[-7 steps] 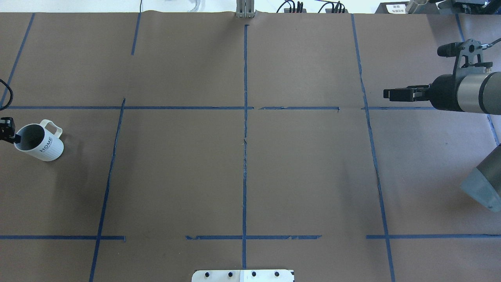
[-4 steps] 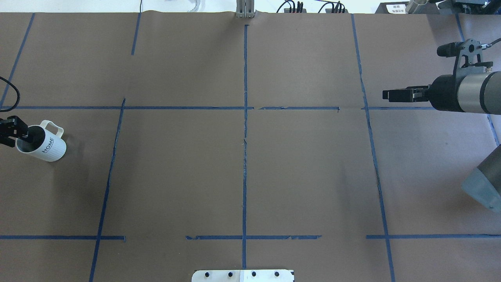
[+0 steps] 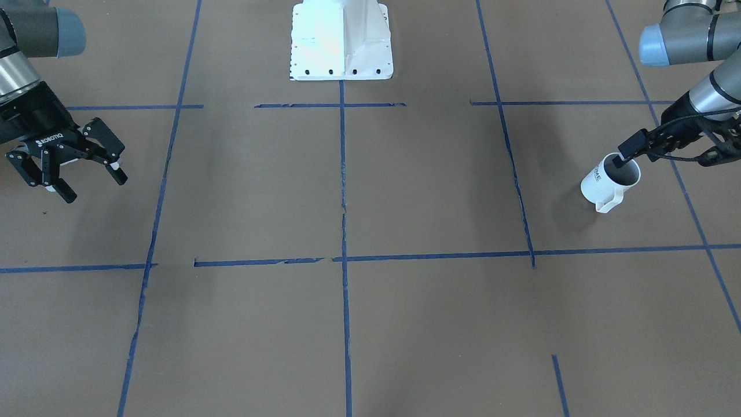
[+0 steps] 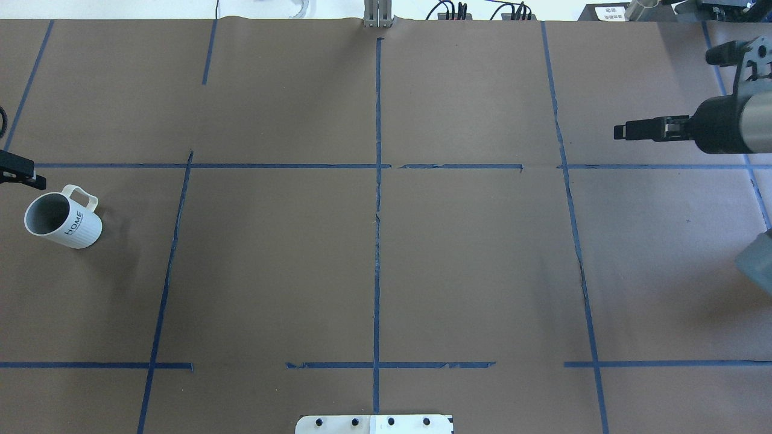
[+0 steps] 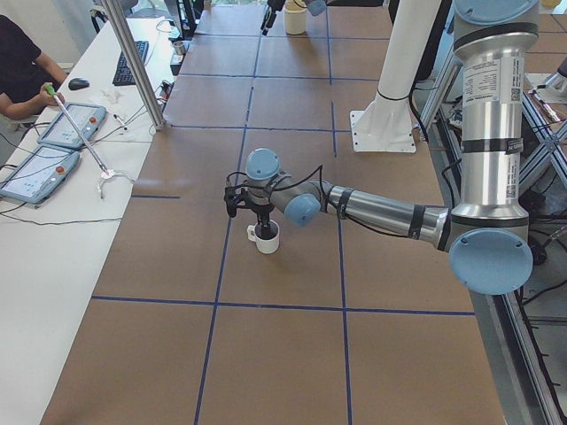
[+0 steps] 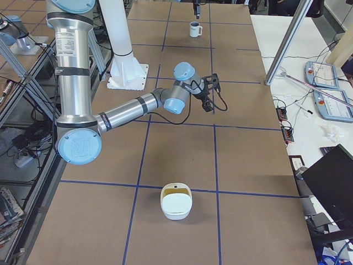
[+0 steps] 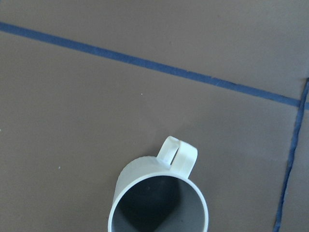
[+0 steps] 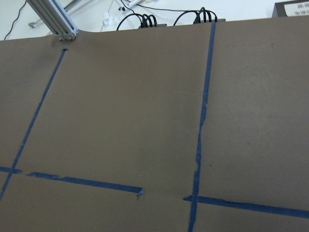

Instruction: Left arm hands cup to right arm to dump lemon

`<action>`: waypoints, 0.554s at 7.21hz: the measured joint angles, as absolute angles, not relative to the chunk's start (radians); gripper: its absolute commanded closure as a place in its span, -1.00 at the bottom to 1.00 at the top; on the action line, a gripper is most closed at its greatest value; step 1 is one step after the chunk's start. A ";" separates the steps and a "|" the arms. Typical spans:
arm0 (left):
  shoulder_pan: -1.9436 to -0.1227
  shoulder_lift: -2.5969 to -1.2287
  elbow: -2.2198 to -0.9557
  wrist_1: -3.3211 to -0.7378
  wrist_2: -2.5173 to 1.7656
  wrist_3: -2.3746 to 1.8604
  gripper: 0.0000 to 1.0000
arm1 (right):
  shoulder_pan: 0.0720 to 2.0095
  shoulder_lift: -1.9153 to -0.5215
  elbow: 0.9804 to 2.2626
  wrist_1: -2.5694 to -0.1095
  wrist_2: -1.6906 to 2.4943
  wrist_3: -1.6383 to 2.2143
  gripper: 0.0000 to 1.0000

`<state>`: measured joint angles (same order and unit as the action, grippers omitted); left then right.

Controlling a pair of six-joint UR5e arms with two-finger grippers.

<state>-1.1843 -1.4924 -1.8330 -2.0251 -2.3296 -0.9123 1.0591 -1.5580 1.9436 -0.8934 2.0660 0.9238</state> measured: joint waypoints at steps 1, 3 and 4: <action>-1.230 -1.489 -1.845 -2.017 -2.332 -0.826 -1.00 | 1.149 -1.576 1.950 -0.942 2.170 0.871 -1.00; -1.351 -1.474 -1.847 -1.926 -2.334 -0.517 -1.00 | 1.285 -1.688 1.951 -1.005 2.266 0.665 -1.00; -1.418 -1.473 -1.846 -1.823 -2.335 -0.337 -1.00 | 1.326 -1.765 1.948 -1.051 2.276 0.520 -1.00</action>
